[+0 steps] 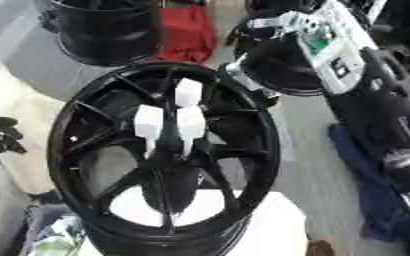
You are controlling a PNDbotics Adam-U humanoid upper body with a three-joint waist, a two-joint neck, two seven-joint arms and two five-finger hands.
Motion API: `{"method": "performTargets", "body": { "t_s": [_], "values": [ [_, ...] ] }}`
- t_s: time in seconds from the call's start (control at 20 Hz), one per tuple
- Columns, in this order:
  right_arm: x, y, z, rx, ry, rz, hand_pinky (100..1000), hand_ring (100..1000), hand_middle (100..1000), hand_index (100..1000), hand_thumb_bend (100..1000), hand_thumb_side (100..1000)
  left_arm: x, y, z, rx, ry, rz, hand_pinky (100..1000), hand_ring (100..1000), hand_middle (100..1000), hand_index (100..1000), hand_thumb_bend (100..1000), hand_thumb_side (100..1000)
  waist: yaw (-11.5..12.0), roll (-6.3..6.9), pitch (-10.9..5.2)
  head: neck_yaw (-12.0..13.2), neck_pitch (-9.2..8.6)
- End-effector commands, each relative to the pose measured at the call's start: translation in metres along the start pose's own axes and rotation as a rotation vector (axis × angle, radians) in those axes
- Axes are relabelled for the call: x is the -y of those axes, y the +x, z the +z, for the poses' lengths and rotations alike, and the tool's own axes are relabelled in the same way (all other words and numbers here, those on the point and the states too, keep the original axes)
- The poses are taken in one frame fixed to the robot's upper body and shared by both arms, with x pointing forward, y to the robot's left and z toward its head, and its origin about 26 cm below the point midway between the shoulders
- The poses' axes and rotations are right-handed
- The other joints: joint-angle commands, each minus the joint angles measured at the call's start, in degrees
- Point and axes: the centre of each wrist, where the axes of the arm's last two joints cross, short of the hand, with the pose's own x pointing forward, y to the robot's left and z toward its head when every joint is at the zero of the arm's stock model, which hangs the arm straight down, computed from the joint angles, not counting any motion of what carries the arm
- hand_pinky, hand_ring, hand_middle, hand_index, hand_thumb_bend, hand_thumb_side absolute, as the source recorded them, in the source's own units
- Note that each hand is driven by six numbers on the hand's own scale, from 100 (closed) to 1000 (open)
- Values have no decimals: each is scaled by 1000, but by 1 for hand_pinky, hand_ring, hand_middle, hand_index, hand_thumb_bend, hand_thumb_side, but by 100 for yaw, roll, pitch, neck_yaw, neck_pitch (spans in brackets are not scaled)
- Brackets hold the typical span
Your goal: Pull the pin out of the wheel hub.
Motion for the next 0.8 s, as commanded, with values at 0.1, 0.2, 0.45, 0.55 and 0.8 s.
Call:
{"method": "performTargets", "body": {
  "t_s": [0.1,0.2,0.45,0.55,0.8],
  "values": [
    [22,-22,46,-21,-181,-95,665,725,723,881,339,467,-6,11,2,24,16,-30,685,579,596,785,100,789,-45,46,-6,86,-113],
    [20,-32,61,-43,-242,-146,664,723,720,880,336,465,-8,12,3,28,23,-33,685,579,596,785,100,789,-66,49,24,112,-149],
    [4,-66,91,-119,-373,-286,661,718,715,877,332,465,-8,13,2,30,23,-38,685,579,595,785,100,789,-51,38,52,88,-173],
    [-4,-81,101,-133,-415,-320,661,717,715,877,332,464,-8,13,2,31,20,-38,685,579,595,785,100,789,-22,36,45,64,-170],
    [-31,-97,113,-137,-464,-336,663,718,716,878,337,462,-6,12,0,29,10,-34,685,579,595,785,100,789,49,27,-1,-6,-126]
  ]
}}
